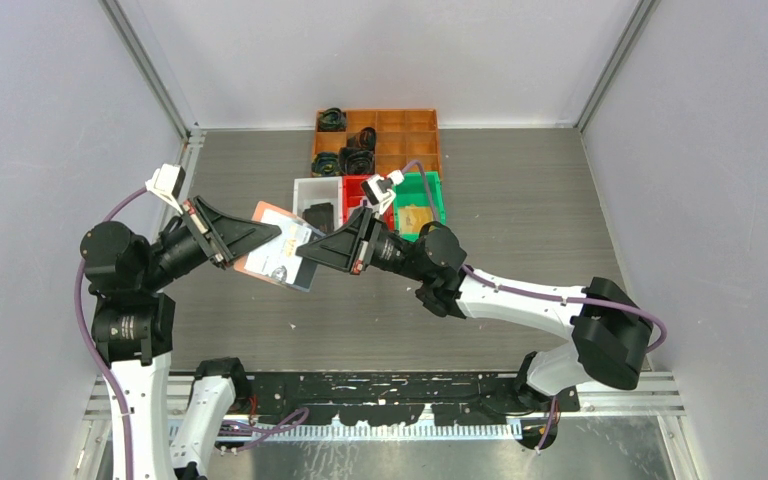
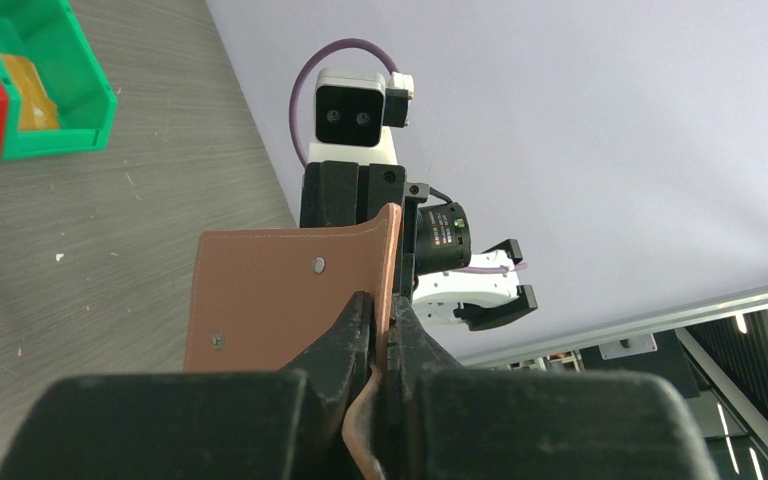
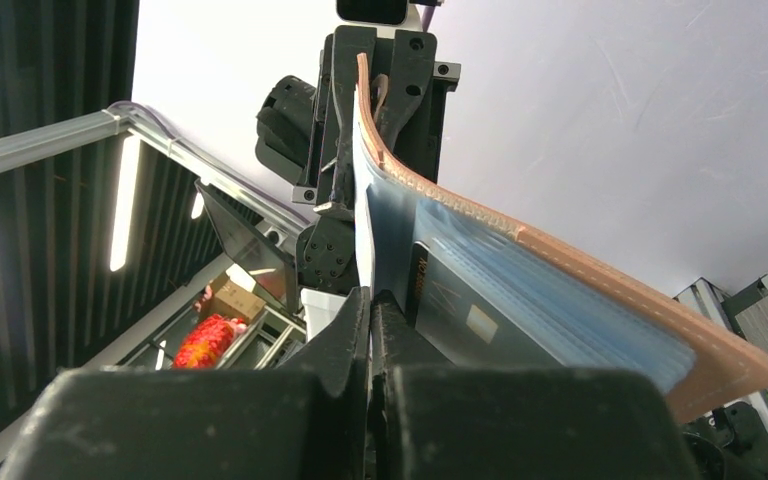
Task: Take the credit cards out of the card holder
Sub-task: Remove the credit card from the card holder.
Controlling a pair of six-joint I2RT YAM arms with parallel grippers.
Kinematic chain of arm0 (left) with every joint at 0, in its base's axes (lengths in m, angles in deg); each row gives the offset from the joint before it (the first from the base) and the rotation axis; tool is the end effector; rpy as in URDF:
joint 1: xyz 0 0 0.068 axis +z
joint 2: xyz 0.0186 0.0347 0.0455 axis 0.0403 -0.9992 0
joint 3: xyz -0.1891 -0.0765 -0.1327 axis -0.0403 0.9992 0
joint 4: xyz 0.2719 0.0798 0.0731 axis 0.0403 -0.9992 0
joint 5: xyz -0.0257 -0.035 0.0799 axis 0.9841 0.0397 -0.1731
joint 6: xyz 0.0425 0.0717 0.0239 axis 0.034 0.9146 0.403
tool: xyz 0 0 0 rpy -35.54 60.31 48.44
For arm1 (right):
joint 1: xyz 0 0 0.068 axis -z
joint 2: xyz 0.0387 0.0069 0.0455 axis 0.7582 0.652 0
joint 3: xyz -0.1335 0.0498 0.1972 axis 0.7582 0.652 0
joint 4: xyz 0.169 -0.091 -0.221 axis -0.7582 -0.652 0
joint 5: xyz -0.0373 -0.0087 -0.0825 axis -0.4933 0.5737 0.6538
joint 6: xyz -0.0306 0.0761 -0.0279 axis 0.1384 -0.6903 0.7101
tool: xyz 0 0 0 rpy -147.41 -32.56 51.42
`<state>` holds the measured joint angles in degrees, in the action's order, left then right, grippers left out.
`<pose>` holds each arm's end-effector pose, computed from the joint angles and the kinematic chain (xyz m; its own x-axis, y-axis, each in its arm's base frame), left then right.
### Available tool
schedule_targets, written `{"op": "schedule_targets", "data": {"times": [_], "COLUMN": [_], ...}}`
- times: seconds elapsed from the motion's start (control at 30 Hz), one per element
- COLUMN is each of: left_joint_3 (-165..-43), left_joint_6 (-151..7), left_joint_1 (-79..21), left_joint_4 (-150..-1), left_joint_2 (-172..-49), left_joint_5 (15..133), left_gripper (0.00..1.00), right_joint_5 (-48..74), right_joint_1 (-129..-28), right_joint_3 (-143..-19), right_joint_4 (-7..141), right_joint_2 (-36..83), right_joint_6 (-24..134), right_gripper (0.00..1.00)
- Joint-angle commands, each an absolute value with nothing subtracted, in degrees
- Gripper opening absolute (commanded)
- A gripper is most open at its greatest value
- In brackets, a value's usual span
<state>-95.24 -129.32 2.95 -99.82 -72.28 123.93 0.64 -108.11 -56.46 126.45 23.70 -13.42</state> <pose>0.1793 -0.0489 0.4369 -0.7203 -0.5605 -0.4087 0.3421 0.2256 -0.9122 0.1770 0.3416 0.3248 -0.8652 0.3313 -0.3765 -0.4807 -0.3337 0.8109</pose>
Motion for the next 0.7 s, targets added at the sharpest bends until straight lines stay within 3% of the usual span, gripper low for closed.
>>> {"op": "schedule_targets", "data": {"times": [0.0,0.1,0.2,0.3,0.47,0.67], "left_joint_3": [-98.02,-97.9,-97.92,-98.08,-98.2,-99.31], "left_joint_6": [-129.73,-129.02,-129.08,-128.99,-128.51,-127.91], "left_joint_1": [2.89,2.89,2.92,2.94,2.9,2.95], "left_joint_4": [-94.56,-95.3,-95.36,-95.39,-95.45,-95.65], "left_joint_2": [-71.81,-71.65,-71.7,-71.82,-71.74,-72.16], "left_joint_5": [123.58,123.12,123.39,123.59,123.39,123.15], "left_gripper": [0.0,0.0,0.0,0.0,0.0,0.0], "right_joint_5": [0.24,-0.34,-0.45,-0.72,-0.86,0.19], "right_joint_1": [-108.14,-108.19,-108.22,-108.25,-108.15,-107.87], "right_joint_3": [-58.33,-59.59,-60.57,-61.18,-59.97,-54.62], "right_joint_4": [127.02,130.55,134.3,135.93,136.53,133.94], "right_joint_2": [23.26,24.74,26.44,27.31,26.39,22.35], "right_joint_6": [-12.99,-15.27,-18.2,-19.08,-18.92,-16.31], "right_gripper": [0.11,0.3,0.36,0.32,0.1,0.04]}}
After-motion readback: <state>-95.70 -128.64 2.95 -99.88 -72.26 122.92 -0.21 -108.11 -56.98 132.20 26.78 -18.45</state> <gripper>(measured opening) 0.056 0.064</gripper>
